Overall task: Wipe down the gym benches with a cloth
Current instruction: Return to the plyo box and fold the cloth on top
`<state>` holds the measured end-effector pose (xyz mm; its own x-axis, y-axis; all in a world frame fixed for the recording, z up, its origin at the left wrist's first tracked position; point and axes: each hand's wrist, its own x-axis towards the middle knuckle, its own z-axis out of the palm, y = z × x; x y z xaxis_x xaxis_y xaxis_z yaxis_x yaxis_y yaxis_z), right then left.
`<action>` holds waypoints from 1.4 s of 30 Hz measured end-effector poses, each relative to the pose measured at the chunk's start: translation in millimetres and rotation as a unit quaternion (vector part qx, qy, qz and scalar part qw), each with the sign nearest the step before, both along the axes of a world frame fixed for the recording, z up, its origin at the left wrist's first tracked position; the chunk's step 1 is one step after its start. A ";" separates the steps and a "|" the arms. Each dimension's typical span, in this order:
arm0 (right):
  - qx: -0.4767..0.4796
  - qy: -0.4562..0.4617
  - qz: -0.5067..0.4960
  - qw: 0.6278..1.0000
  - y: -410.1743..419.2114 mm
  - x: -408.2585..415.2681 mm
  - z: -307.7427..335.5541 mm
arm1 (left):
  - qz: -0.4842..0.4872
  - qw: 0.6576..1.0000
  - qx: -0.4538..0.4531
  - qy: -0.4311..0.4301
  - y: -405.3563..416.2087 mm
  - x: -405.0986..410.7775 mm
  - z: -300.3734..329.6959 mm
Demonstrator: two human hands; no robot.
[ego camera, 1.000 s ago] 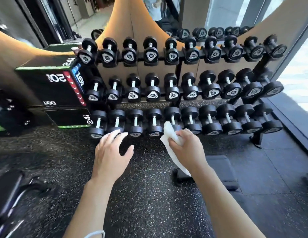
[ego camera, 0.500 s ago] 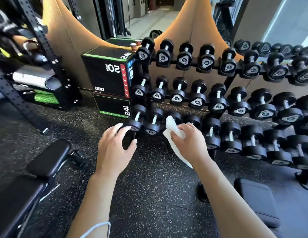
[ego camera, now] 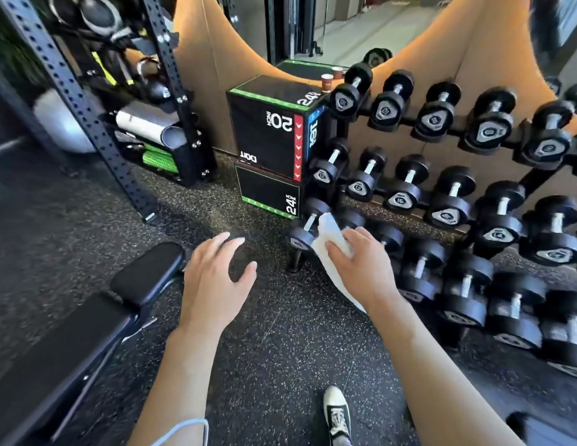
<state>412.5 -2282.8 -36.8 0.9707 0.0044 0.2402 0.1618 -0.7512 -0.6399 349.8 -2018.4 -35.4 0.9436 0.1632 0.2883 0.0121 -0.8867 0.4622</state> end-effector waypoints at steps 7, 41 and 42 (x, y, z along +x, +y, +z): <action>-0.021 0.031 0.035 0.999 -17.1 130.9 -9.5 | 0.008 1.000 0.003 0.017 -21.7 121.7 -4.0; -0.008 0.053 0.034 0.998 201.4 565.1 -16.7 | -0.010 0.999 -0.014 0.048 207.2 545.7 0.9; -0.004 0.049 0.030 0.998 212.0 575.7 -12.7 | -0.017 0.999 -0.014 0.046 216.0 558.5 3.4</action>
<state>988.2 -2070.9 -49.4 0.9873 0.0656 0.1445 0.1445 -0.7474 -0.6485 908.3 -1802.4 -32.0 0.9711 0.1377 0.1950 0.0267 -0.8743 0.4847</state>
